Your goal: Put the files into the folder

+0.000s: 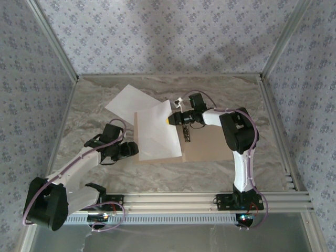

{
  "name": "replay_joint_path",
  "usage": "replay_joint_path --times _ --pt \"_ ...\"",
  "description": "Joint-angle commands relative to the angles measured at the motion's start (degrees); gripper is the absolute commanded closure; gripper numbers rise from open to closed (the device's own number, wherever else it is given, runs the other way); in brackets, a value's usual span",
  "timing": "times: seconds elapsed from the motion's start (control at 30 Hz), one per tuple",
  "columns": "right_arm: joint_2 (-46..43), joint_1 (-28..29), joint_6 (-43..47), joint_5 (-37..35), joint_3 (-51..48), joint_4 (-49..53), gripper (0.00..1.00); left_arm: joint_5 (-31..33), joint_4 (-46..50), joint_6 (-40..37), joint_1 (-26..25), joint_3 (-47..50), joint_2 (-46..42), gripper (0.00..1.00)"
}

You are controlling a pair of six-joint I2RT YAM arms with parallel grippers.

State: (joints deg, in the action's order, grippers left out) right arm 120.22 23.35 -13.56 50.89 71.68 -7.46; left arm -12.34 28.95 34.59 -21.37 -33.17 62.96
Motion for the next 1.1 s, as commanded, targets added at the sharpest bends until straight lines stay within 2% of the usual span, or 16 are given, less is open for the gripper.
replay_joint_path --times 0.0,0.2,0.43,1.07 --pt "0.8 0.7 3.11 -2.4 2.15 4.84 0.78 0.89 1.72 0.39 0.4 -0.49 -1.24 0.3" --pt "-0.06 1.11 4.67 -4.63 2.72 6.63 0.88 0.97 1.87 0.46 0.36 -0.58 -1.26 0.3" --pt "-3.02 0.81 3.46 -5.7 0.42 3.06 0.94 0.6 1.92 0.65 0.39 -0.54 -1.69 0.3" --pt "-5.26 0.59 -2.99 -4.41 -7.77 -7.82 0.97 0.68 1.9 0.32 0.36 -0.85 -1.19 0.3"
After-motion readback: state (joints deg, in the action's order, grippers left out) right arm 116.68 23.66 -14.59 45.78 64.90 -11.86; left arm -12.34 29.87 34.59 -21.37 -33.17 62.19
